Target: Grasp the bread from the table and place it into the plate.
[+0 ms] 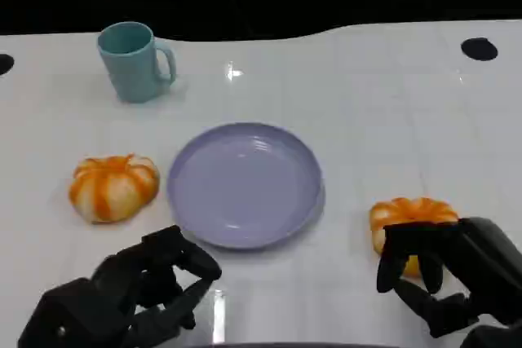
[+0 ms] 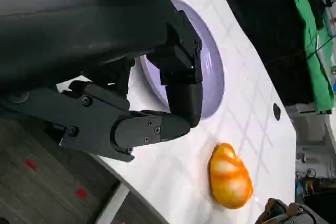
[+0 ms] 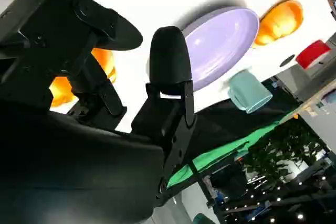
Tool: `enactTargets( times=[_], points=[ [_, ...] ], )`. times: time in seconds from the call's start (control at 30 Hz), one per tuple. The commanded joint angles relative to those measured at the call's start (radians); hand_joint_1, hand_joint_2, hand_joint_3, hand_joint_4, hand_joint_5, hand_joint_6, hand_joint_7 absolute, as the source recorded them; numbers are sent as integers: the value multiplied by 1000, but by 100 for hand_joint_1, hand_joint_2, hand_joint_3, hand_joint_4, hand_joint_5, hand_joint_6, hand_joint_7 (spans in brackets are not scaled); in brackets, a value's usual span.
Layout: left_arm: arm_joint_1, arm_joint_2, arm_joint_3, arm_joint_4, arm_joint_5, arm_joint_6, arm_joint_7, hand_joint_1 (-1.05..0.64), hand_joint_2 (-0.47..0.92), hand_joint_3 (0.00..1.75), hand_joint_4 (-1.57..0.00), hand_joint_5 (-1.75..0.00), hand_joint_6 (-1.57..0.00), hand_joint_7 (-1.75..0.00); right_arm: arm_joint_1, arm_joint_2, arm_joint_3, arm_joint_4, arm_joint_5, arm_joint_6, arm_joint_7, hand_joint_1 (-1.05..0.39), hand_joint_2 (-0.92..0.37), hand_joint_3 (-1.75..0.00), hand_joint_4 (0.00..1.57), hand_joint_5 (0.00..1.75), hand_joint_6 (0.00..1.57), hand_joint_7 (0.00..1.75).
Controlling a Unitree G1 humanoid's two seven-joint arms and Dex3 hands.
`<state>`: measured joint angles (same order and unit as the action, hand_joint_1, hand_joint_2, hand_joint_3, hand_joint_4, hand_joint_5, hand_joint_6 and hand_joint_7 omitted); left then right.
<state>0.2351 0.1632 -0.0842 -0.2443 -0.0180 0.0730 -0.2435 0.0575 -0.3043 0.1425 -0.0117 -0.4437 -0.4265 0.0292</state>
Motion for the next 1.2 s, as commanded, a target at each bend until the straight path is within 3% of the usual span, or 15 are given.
enactTargets(
  times=[0.03,0.9,1.1,1.2],
  points=[
    [0,14,9,-4,-3,3,-5,-35,92,49,-63,-175,-57,-137,4,-7,-4,4,5,-8,-9,-3,-24,-123,96,175,96,120],
    [1,14,12,2,-6,2,-6,-35,92,49,-64,-175,-57,-137,8,-1,-5,-9,8,10,-13,-4,-23,-125,96,175,96,118],
    [-3,15,12,8,-4,0,-5,-36,92,48,-63,-175,-56,-136,6,6,-13,-10,28,13,-14,-2,-26,-121,90,170,91,104],
    [-2,15,13,8,-5,-1,-7,-36,92,48,-63,-175,-57,-136,6,8,-20,-21,9,16,-38,-1,-26,-119,82,157,89,95]
  ],
)
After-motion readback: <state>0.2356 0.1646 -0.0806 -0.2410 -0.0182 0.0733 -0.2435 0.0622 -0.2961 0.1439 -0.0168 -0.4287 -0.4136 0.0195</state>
